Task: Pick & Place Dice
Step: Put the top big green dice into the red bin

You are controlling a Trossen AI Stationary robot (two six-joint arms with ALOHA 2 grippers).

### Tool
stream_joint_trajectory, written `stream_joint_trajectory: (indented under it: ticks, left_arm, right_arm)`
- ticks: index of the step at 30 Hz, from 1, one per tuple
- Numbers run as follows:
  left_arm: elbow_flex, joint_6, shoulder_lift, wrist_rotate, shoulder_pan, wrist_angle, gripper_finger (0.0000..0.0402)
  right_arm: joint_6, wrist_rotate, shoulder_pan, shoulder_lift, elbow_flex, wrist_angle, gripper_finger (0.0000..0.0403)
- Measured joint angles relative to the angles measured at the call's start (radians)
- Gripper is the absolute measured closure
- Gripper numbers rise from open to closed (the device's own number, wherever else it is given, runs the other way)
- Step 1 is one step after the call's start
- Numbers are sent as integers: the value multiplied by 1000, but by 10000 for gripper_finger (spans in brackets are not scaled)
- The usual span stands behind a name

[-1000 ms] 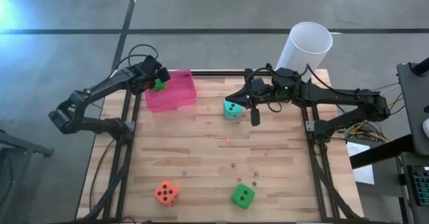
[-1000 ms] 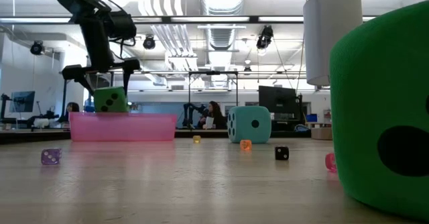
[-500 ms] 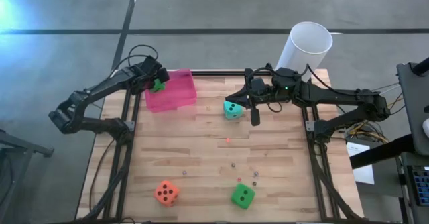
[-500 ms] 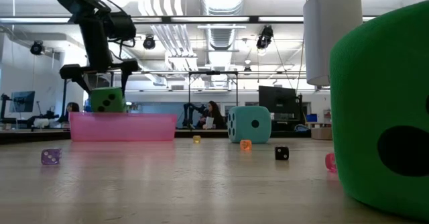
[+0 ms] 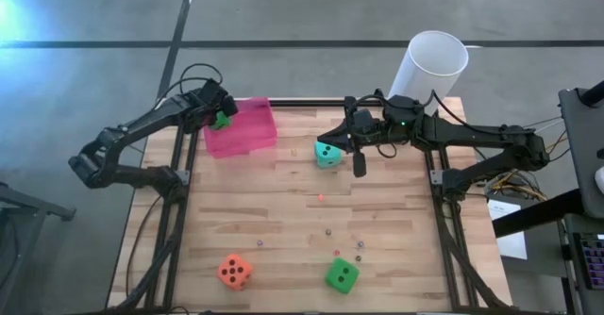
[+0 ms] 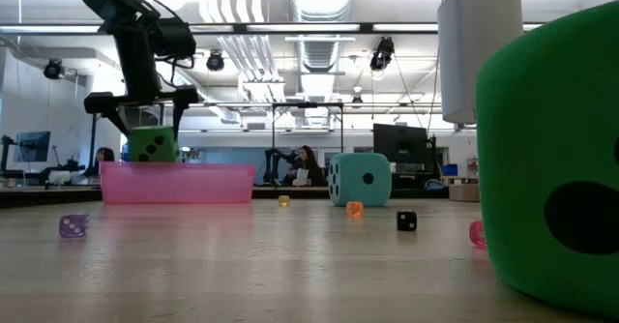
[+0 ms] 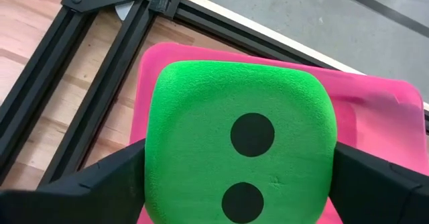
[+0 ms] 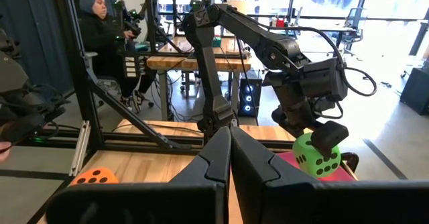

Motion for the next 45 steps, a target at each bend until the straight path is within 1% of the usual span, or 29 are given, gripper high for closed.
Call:
stream_joint_trajectory:
  ticks: [4, 10, 33, 45]
  left_arm:
    - [0, 0, 0, 0, 0, 0, 7]
    - [0, 0, 0, -2, 0, -1, 4]
    - [0, -8, 0, -7, 0, -3, 3]
    - [0, 15, 0, -7, 0, 0, 3]
  right_arm:
    - [-1, 0, 0, 0, 0, 0, 394]
    - [0, 0, 0, 0, 0, 0, 394]
    - [0, 0, 0, 0, 0, 0, 394]
    - [0, 0, 0, 0, 0, 0, 394]
